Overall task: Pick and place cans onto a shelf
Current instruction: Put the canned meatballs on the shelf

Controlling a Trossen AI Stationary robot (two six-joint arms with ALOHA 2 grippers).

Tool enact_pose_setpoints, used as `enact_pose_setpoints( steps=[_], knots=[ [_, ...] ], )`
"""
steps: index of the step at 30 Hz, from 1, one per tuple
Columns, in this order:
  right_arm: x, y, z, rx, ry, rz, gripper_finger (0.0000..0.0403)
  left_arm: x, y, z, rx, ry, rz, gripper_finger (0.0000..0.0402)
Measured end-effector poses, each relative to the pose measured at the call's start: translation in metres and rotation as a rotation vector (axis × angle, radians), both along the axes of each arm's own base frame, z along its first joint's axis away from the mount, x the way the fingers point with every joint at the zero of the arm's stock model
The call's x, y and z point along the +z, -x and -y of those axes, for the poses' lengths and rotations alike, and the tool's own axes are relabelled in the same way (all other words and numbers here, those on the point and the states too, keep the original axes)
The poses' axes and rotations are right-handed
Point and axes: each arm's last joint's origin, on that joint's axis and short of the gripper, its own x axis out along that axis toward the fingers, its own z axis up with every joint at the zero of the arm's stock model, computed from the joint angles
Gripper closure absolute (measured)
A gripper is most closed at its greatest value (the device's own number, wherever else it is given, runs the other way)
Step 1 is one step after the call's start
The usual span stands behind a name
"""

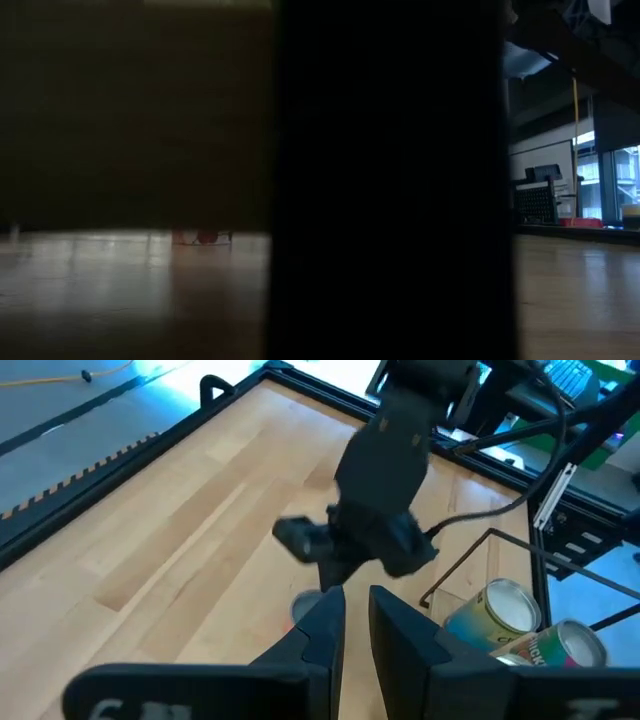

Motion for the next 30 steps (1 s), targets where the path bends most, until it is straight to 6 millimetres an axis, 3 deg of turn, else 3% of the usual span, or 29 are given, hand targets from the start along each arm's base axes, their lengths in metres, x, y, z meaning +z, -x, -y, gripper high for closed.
enact_pose_setpoints(
  steps=[7, 15, 24, 30],
  knots=[
    [0.057, 0.011, 0.0, -0.079, -0.019, 0.158, 0.0352, -0.001, 0.0, 0.001, -0.03, 0.011, -0.031, 0.0358],
    [0.141, 0.046, 0.001, -0.295, -0.087, 0.343, 0.0353, -0.001, 0.0, 0.001, -0.029, -0.004, -0.025, 0.0358],
    [0.244, 0.121, 0.002, -0.368, 0.014, 0.61, 0.0353, -0.001, -0.001, 0.001, -0.034, -0.049, -0.026, 0.0361],
    [0.292, 0.173, 0.004, -0.383, -0.004, 0.74, 0.0353, 0.0, -0.005, 0.0, 0.002, -0.089, -0.033, 0.0397]
  ],
)
